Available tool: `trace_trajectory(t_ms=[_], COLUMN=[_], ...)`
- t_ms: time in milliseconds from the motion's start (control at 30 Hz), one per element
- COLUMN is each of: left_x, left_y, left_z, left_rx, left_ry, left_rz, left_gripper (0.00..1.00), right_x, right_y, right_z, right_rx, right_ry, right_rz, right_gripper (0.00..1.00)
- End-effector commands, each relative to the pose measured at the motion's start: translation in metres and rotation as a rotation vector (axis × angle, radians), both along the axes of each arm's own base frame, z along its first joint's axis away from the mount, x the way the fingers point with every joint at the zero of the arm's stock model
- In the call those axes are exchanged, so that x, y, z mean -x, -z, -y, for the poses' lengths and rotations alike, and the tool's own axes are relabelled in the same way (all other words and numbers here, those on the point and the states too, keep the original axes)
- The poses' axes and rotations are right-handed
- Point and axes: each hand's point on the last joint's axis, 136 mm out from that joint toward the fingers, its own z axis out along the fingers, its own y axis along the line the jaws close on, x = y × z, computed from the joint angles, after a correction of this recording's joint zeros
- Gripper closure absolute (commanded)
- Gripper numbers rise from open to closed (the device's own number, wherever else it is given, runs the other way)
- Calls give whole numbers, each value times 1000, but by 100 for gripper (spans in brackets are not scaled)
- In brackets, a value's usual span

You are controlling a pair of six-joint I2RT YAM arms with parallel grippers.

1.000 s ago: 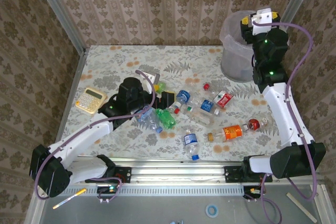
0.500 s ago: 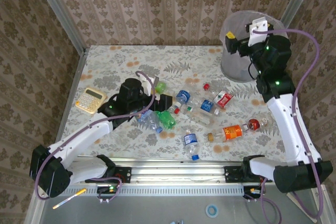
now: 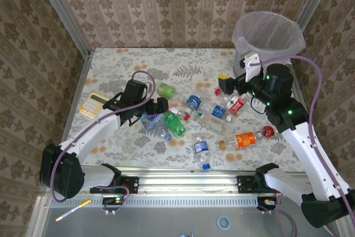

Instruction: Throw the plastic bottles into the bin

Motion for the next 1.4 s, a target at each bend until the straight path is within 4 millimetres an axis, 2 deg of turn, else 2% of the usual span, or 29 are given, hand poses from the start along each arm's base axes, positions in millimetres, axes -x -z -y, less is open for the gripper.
trace_trajectory(t_ms=[0, 233, 400, 700, 900, 1200, 1367], left_x=[9, 30, 35, 27, 18, 18, 10], left_y=[22, 56, 69, 82, 89, 108, 106], left_z=[-23, -34, -50, -51, -52, -54, -50], left_rx=[-10, -5, 35, 123, 98, 43, 35], left_ry=[-128, -195, -272, -313, -309, -308, -296], left_rz=[-111, -216, -225, -209, -208, -263, -247], left_gripper=[1, 5, 6, 15, 16, 21, 25], right_x=[23, 40, 46, 48, 52, 57, 57], right_y=[20, 44, 52, 58, 64, 71, 73], right_z=[-13, -29, -35, -36, -33, -28, -28], right_rx=[-36, -42, -22, -17, -14, -3, -2], right_ry=[-68, -121, -138, -136, -124, -111, -108], right_rz=[-85, -166, -184, -195, -204, -217, -217], right_gripper=[0, 0, 0, 0, 0, 0, 0])
